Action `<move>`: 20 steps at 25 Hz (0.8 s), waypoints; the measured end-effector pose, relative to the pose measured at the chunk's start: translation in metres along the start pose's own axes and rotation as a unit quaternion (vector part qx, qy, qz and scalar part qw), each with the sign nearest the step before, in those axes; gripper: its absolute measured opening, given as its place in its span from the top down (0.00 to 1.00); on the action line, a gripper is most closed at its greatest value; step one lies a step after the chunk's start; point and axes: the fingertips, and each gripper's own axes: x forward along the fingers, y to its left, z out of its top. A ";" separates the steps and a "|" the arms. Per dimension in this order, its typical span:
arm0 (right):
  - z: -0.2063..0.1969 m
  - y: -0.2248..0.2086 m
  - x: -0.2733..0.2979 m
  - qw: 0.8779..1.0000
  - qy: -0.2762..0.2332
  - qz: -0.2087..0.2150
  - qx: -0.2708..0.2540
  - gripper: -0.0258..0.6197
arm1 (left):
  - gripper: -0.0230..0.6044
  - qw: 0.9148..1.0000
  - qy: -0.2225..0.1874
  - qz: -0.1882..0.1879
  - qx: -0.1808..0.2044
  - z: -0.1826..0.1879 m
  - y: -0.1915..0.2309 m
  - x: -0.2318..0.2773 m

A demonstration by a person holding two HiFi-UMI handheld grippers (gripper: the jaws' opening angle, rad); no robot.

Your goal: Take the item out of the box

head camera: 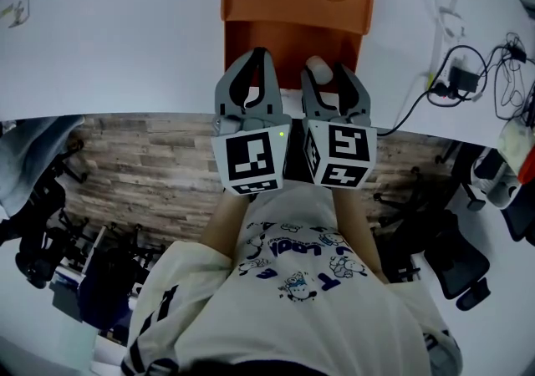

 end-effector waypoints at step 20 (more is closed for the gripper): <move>-0.020 -0.005 0.011 0.998 0.060 -0.034 0.006 0.62 | 0.93 1.000 0.023 -0.008 -0.011 -0.016 0.006 0.011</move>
